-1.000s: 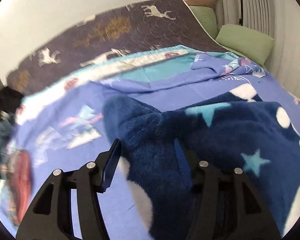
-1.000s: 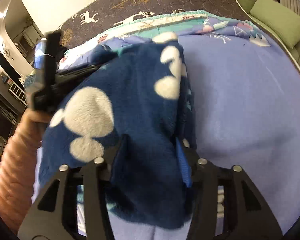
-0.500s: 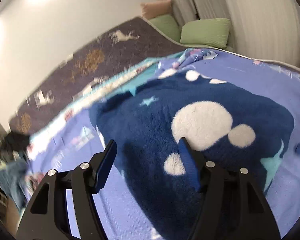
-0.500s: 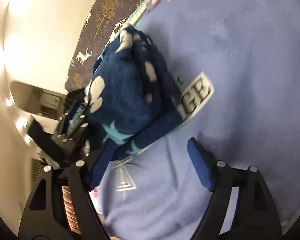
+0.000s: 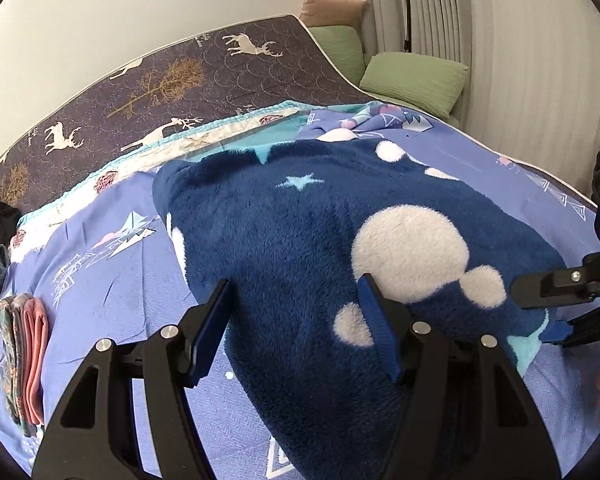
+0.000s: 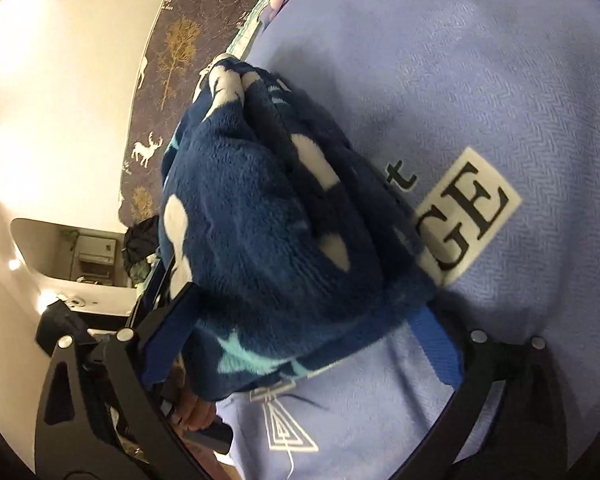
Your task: Fold small clothes
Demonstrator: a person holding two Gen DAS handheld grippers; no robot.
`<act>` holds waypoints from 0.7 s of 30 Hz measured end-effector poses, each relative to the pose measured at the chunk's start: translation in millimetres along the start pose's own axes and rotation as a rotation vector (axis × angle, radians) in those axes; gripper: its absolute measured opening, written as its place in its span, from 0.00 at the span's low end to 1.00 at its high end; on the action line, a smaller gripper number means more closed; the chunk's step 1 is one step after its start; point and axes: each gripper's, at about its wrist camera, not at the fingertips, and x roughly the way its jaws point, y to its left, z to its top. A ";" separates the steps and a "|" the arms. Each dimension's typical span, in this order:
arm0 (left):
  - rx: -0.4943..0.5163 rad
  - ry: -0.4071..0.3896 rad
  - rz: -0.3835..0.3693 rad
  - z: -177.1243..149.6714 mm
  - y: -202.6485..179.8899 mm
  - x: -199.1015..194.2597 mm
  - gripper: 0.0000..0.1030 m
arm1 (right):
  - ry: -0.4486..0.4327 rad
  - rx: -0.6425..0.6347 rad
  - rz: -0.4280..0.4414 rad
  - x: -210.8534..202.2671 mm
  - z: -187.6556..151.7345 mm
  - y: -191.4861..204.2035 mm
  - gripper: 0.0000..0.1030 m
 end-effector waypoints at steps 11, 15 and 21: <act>-0.019 -0.019 -0.021 -0.5 4.0 -1.4 0.63 | -0.070 0.009 -0.038 11.3 1.4 10.4 0.98; -0.074 -0.021 -0.062 2.3 19.0 -4.7 0.75 | -0.136 -0.068 -0.090 16.6 -4.7 21.7 0.95; -0.204 -0.012 -0.151 7.9 52.6 1.0 0.87 | -0.151 -0.147 -0.083 16.8 -9.2 23.1 0.91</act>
